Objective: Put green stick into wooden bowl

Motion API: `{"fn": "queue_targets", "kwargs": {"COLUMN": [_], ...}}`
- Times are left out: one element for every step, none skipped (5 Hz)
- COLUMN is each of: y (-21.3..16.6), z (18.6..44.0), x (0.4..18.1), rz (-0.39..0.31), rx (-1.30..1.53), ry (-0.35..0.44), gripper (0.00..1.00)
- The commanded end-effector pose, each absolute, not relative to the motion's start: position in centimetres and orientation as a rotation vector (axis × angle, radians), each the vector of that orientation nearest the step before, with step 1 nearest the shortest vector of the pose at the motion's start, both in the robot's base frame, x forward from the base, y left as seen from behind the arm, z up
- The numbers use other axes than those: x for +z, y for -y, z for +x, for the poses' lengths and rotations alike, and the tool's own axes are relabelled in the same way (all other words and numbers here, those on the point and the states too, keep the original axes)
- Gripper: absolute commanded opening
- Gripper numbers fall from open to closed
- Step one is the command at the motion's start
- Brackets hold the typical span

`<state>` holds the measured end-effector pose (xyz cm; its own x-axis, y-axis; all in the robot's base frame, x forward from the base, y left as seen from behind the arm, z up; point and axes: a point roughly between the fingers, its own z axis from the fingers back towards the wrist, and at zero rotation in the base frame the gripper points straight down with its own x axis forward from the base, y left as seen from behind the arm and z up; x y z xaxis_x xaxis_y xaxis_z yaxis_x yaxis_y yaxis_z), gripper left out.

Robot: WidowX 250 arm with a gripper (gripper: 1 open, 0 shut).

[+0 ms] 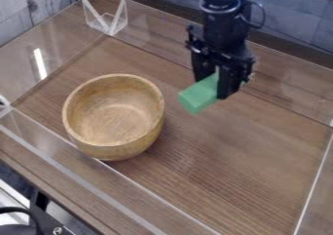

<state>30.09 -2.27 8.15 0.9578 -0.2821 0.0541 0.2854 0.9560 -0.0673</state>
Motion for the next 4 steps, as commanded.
{"fn": "queue_targets", "kwargs": {"y": [1.33,0.88,0.58,0.91], "z": [29.77,30.1,30.54,29.67], "x": [9.14,9.3,9.44,9.69], "rz": [-0.058,-0.054,-0.05,-0.047], "rx": [-0.195,-0.196,-0.19,-0.166], "ry": [0.097,0.094,0.093,0.094], "gripper": [0.0,0.0,0.0,0.0]}}
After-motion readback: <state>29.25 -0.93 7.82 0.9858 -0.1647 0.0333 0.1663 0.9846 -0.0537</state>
